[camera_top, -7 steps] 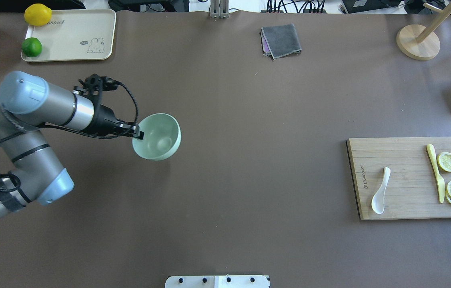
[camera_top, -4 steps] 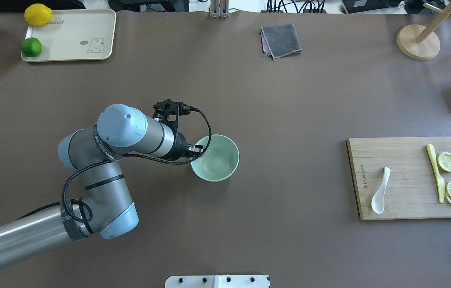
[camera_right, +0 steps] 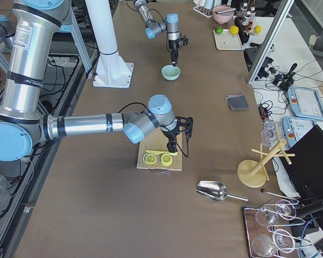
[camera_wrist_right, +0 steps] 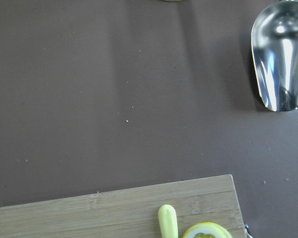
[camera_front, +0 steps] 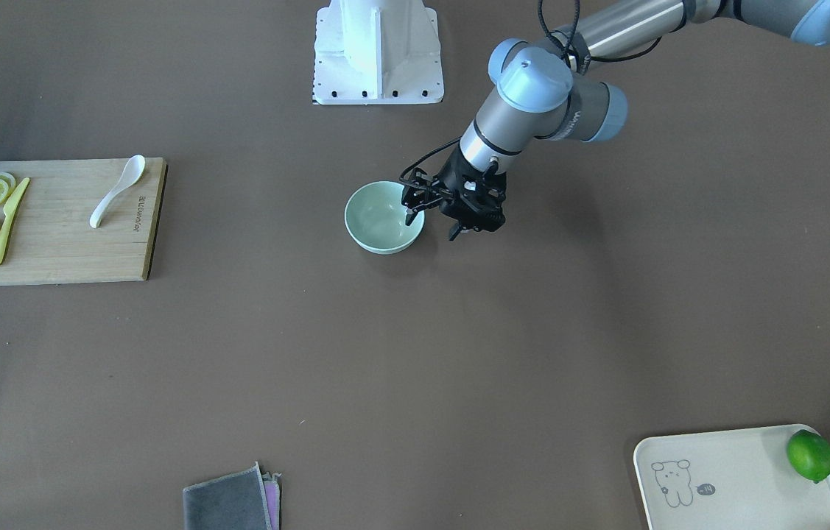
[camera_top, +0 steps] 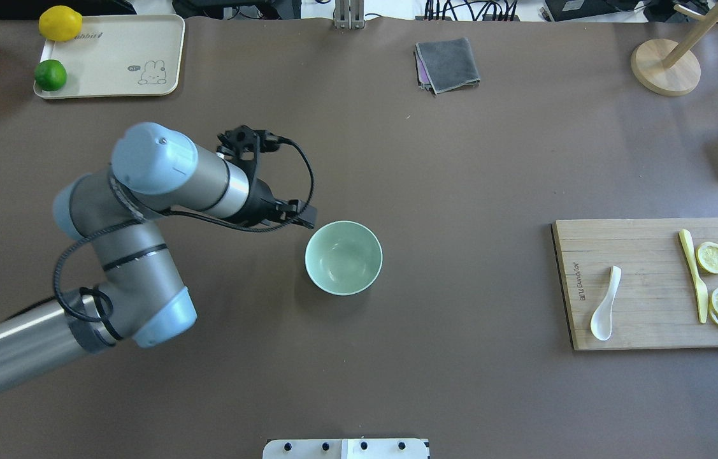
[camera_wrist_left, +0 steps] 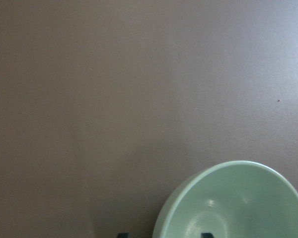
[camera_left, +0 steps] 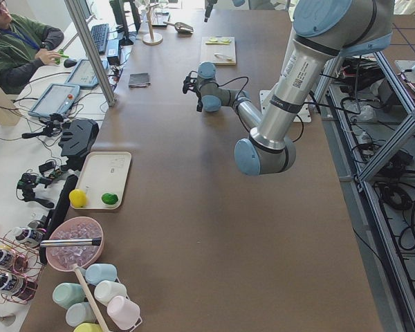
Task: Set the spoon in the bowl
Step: 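Withdraw the left gripper from the bowl while the right gripper reaches toward the white spoon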
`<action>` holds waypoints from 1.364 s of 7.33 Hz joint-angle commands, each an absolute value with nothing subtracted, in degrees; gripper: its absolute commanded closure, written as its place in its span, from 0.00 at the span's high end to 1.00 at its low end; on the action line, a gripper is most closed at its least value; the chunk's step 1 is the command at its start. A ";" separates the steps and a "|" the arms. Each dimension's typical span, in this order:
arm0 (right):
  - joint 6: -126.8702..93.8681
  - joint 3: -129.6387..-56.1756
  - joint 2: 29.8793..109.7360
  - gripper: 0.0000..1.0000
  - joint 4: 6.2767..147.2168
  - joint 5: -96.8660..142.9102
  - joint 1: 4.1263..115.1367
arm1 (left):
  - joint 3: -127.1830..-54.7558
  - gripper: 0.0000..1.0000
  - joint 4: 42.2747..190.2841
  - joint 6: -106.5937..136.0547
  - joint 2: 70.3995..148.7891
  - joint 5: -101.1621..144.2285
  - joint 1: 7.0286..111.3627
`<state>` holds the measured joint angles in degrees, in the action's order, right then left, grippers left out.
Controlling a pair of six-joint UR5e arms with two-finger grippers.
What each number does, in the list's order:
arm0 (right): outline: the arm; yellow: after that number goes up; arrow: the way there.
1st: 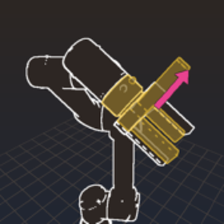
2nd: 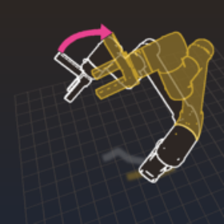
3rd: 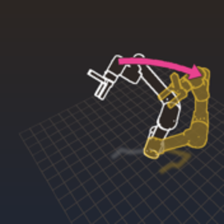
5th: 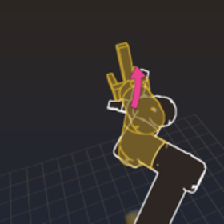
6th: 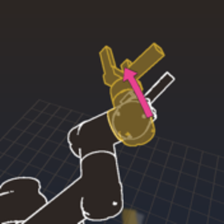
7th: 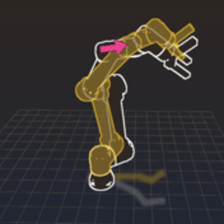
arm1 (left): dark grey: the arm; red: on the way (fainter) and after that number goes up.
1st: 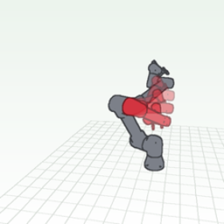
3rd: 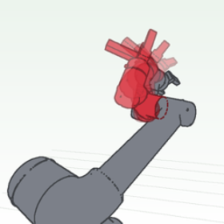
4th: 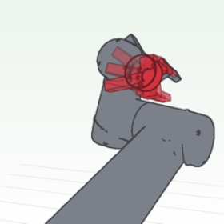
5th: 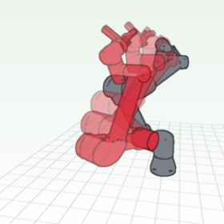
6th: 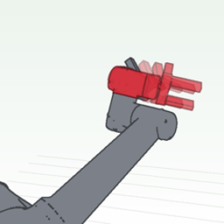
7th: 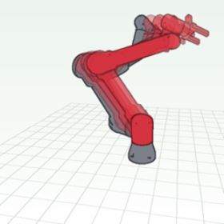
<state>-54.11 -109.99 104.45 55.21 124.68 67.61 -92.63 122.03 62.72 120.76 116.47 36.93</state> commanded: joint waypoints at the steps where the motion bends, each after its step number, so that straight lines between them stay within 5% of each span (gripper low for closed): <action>1: -67.53 -114.94 106.68 0.96 55.28 120.18 60.16 | -95.09 0.99 121.99 48.87 112.72 132.81 53.70; 3: -77.29 -119.16 109.85 0.96 55.28 112.28 50.59 | -93.96 0.99 121.91 33.02 104.98 139.82 65.70; 7: -90.62 -120.59 109.87 0.94 55.90 92.13 27.54 | -93.96 0.99 122.17 25.05 99.14 139.04 68.12; 10: -90.70 -120.50 107.06 0.72 63.00 88.52 24.36 | -93.96 0.99 122.25 25.05 98.88 139.04 68.03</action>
<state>-90.60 -120.52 108.19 60.44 90.08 25.77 -93.95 122.19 25.08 98.99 139.05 68.09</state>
